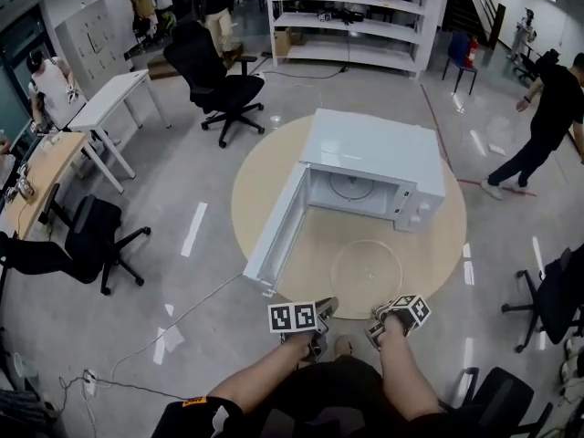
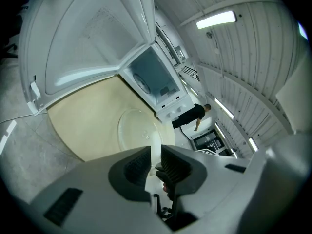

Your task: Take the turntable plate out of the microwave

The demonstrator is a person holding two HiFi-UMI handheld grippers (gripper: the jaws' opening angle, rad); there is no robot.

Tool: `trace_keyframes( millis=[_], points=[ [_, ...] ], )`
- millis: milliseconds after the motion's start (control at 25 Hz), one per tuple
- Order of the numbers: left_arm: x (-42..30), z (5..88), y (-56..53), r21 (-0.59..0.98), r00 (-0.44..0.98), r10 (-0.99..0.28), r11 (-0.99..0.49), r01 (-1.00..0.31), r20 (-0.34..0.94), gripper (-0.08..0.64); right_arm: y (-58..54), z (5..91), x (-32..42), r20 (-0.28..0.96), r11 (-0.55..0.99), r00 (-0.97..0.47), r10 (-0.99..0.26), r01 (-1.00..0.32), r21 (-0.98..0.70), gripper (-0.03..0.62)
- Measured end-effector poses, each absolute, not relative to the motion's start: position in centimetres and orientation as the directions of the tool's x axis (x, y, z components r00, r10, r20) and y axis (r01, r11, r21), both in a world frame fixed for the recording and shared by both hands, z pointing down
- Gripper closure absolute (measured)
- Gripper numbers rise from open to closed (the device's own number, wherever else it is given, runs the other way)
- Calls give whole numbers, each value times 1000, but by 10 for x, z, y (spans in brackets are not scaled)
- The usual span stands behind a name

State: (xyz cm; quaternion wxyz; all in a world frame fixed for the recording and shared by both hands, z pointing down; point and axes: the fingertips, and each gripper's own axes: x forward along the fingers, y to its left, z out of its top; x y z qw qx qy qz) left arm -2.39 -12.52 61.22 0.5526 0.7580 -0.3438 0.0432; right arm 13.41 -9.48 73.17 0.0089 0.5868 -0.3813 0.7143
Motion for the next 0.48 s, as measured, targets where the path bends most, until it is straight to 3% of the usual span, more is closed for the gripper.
trace_keyframes(
  millis=[200, 280, 400, 480],
  points=[
    [-19, 593, -120, 795, 792, -491, -280, -538, 363, 454, -117, 656, 122, 643, -341, -264, -719, -672, -657, 480],
    [-17, 582, -119, 775, 806, -493, -349, -527, 327, 457, -119, 630, 108, 584, -203, -266, -767, -762, -615, 485],
    [-17, 565, -114, 716, 812, -508, -450, -534, 286, 505, -117, 601, 96, 536, -61, -246, -807, -869, -491, 565],
    [-20, 551, -111, 661, 807, -536, -516, -545, 247, 514, -113, 578, 88, 488, 28, -242, -839, -914, -405, 574]
  ],
)
